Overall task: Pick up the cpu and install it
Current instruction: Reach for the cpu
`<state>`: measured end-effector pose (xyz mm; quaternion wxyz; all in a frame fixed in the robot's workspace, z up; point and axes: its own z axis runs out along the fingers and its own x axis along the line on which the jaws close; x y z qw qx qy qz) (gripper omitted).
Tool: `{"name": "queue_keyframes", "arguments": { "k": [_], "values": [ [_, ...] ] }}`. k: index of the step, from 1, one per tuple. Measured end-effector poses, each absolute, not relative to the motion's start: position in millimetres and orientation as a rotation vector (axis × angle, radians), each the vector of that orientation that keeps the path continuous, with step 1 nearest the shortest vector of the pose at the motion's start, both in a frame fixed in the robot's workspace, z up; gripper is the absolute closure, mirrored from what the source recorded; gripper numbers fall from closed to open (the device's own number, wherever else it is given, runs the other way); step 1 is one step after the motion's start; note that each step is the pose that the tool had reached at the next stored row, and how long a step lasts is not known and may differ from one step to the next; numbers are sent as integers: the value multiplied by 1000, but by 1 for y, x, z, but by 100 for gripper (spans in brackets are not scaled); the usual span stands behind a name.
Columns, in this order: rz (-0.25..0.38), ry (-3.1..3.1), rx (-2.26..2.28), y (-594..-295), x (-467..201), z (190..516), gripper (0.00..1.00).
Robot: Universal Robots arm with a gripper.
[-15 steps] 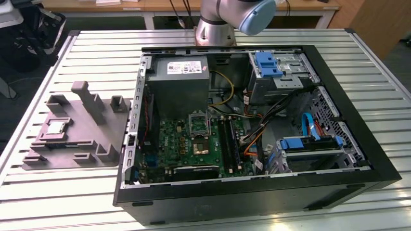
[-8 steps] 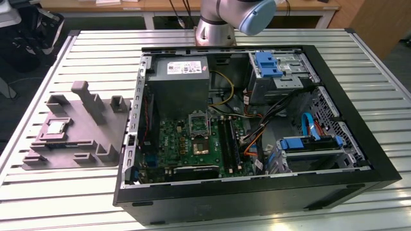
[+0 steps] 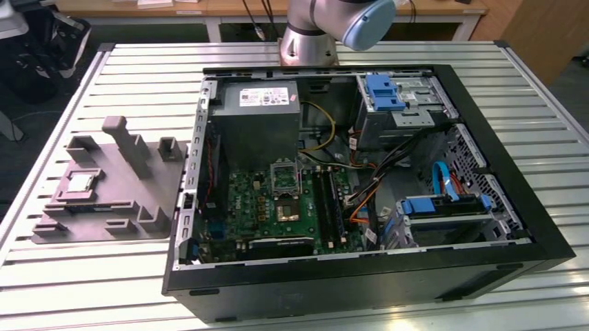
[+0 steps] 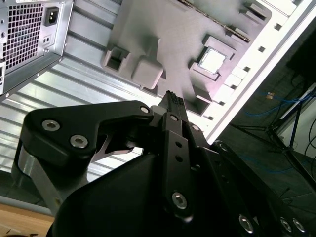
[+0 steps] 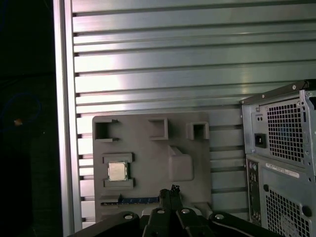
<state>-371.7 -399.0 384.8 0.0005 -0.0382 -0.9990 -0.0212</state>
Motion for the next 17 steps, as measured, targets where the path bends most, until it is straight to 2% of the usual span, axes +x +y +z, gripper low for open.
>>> {"name": "queue_keyframes", "arguments": {
  "k": [17],
  "values": [
    [-66,-3137,-120,-399,-380,385,89]
  ]
}}
